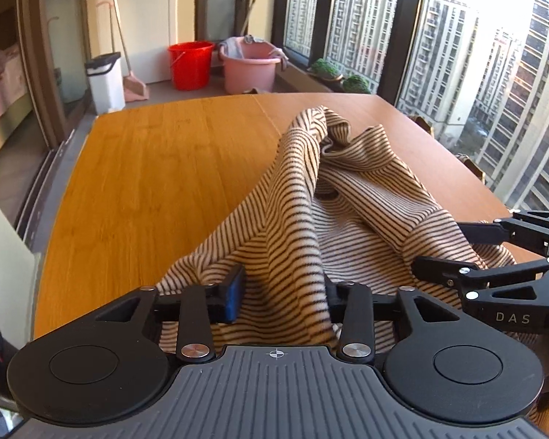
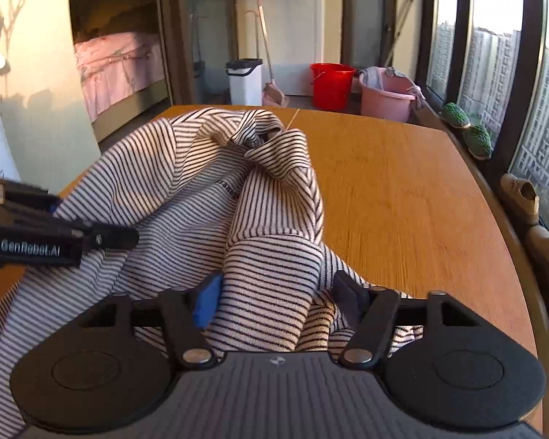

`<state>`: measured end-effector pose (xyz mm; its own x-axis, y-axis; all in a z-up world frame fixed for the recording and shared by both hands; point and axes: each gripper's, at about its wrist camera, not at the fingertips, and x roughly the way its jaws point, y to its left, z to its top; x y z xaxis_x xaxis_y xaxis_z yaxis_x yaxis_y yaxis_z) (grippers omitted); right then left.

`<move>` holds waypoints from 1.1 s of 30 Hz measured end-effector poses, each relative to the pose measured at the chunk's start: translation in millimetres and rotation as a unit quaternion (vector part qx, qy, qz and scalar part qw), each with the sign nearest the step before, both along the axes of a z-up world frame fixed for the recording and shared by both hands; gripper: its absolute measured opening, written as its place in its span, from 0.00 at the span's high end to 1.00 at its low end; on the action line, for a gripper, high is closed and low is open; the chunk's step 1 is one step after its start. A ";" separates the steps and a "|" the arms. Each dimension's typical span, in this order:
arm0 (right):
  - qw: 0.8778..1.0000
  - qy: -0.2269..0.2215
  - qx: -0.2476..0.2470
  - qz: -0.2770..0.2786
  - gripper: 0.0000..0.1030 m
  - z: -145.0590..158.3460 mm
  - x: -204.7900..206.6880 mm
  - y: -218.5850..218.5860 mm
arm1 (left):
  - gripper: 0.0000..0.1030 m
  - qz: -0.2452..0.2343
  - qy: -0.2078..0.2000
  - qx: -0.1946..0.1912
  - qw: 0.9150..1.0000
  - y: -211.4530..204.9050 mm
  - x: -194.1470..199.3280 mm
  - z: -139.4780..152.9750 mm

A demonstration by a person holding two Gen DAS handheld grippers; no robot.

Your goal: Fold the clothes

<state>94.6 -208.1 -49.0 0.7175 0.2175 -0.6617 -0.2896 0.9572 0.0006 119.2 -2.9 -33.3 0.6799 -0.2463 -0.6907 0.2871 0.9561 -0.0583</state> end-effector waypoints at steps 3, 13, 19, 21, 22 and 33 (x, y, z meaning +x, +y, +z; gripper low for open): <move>0.999 0.013 0.009 0.042 0.86 15.4 9.2 -3.6 | 0.75 0.006 -0.017 0.008 1.000 16.0 12.6 11.7; 0.991 -0.093 -0.038 -0.088 0.87 59.1 150.6 -44.0 | 0.51 0.116 -0.112 0.053 0.986 59.6 87.2 29.9; 0.978 -0.109 -0.083 -0.157 0.34 16.8 140.1 -101.0 | 0.09 0.147 -0.118 0.061 0.980 82.7 71.0 13.9; 0.973 -0.124 -0.130 -0.141 0.29 1.4 117.9 -110.9 | 0.06 0.152 -0.124 0.062 0.979 88.0 61.0 9.0; 0.973 -0.126 -0.142 -0.135 0.29 -4.3 108.2 -115.8 | 0.05 0.154 -0.131 0.062 0.977 88.2 53.7 8.4; 0.989 -0.094 -0.052 -0.105 0.16 -18.1 46.2 -137.8 | 0.00 0.211 -0.142 0.046 0.966 106.5 18.4 -3.3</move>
